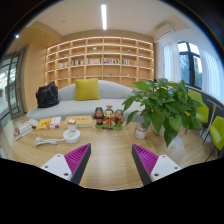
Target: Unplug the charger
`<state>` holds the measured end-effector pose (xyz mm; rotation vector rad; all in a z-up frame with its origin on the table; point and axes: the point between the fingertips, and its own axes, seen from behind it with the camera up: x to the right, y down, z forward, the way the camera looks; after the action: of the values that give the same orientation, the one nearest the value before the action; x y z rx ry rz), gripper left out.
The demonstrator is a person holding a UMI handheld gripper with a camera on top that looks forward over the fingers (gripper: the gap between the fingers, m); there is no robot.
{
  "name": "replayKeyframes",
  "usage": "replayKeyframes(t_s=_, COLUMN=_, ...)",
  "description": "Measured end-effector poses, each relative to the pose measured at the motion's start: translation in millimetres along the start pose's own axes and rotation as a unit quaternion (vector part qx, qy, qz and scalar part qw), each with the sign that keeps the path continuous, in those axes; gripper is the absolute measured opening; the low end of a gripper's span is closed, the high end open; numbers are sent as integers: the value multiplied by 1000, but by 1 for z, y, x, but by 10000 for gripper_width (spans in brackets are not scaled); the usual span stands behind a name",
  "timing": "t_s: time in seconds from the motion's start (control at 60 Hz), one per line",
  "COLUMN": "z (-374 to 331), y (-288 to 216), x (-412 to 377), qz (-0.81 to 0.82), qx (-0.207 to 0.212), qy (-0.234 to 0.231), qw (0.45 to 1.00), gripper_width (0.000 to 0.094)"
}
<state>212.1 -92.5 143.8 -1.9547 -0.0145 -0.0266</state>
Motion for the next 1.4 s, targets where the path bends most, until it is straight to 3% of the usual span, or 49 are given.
replayKeyframes(t_s=0.4, z=-3, y=20, x=-28, qz=-27, qx=-22, qy=-5, qw=999, gripper_width=849)
replayKeyframes(t_s=0.633, z=15, y=36, x=-126, qz=-49, qx=-41, qy=-56, qw=996, gripper_width=856)
replayKeyframes(t_s=0.75, z=57, y=21, x=-176, qz=-46, qx=-22, qy=-74, qw=996, gripper_width=857)
replayKeyframes(t_s=1.083, z=222, y=-22, x=-216, qz=-33, qx=7, qy=-34, qw=999, gripper_width=833)
replayKeyframes(t_s=1.183, z=259, y=-25, x=-220, qz=-20, qx=-5, qy=-29, qw=999, gripper_width=727)
replayKeyframes(t_s=1.3, z=279, y=-15, x=-215, qz=-1, qx=-30, qy=-18, qw=999, gripper_width=390)
replayKeyframes(t_s=1.4, z=279, y=-14, x=-219, qz=7, qx=-31, qy=-25, qw=999, gripper_width=333)
